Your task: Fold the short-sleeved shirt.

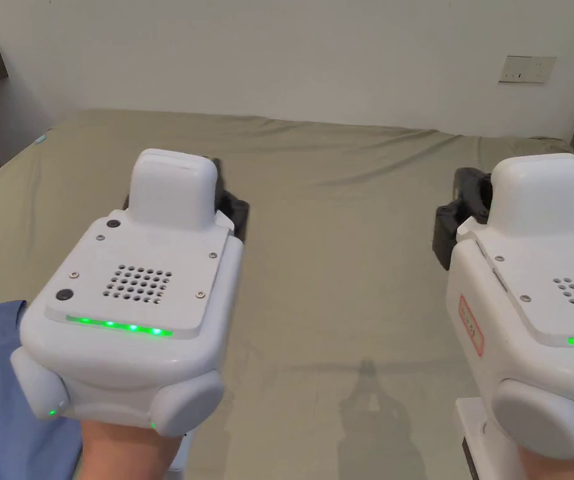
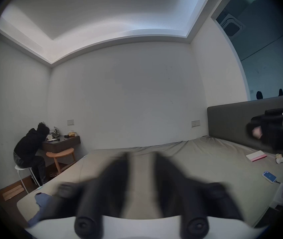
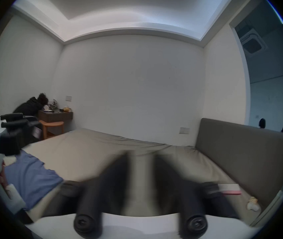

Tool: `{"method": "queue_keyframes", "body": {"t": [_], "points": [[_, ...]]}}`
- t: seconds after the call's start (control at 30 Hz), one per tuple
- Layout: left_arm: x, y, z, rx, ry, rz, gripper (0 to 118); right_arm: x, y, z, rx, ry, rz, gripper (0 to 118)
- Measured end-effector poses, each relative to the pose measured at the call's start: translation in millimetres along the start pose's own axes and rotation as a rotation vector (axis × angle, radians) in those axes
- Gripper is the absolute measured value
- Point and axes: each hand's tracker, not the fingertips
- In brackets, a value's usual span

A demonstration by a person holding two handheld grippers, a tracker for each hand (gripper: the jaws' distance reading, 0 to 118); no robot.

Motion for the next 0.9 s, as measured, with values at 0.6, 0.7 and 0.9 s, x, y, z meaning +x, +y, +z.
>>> {"method": "queue_keyframes", "body": {"t": [0.6, 0.7, 0.9], "points": [[-16.9, 4.1, 11.6, -0.01, -0.002, -0.033, 0, -10.1, 2.7, -3.9, -0.015, 0.132, -0.063, 1], [-33.3, 6.6, 16.3, -0.023, 0.062, -0.004, 0, -26.0, 2.9, -4.8, -0.01, 0.181, -0.062, 1], [-69.6, 6.7, 33.7, -0.033, 0.185, -0.022, 0, -64.7, 5.0, -7.7, -0.003, 0.3, -0.058, 1]]}}
